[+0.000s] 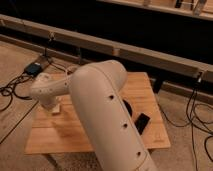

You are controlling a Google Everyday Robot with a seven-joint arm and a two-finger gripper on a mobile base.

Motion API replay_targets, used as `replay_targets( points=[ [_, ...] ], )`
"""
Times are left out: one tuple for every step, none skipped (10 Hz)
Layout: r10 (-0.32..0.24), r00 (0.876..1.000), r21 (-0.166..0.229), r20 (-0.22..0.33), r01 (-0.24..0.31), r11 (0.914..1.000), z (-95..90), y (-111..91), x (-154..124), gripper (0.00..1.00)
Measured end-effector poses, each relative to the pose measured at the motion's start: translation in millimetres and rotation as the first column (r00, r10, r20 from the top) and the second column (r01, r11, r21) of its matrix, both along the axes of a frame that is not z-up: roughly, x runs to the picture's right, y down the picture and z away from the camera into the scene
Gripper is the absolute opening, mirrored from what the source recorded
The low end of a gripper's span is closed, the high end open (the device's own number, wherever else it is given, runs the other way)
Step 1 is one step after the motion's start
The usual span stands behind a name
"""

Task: Wipe the white sponge on the table

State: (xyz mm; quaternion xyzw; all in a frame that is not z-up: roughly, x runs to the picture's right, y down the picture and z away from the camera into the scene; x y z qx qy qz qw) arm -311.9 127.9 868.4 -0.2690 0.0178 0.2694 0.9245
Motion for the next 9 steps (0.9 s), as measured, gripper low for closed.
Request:
replay_targets(
  points=[
    [-0.013,1.0,0.013,0.013,0.013,0.9998,6.3,-1,-6,0.65],
    [-0.025,0.999,0.029,0.024,0.024,0.9993,12.2,-3,-10,0.65],
    [-0.036,0.999,0.046,0.032,0.034,0.9984,17.3,-6,-14,0.65],
    [-0.051,0.998,0.071,0.041,0.048,0.9964,22.7,-9,-18,0.65],
    [-0.068,0.997,0.092,0.046,0.063,0.9938,26.5,-10,-21,0.64],
    [-0.085,0.995,0.114,0.046,0.08,0.9902,30.1,-9,-22,0.59],
    [-0.101,0.994,0.13,0.044,0.095,0.9869,31.9,-8,-22,0.51],
    [-0.125,0.991,0.149,0.038,0.118,0.9817,34.3,-3,-23,0.39],
    [-0.14,0.99,0.161,0.035,0.133,0.978,35.0,0,-23,0.3]
  ],
)
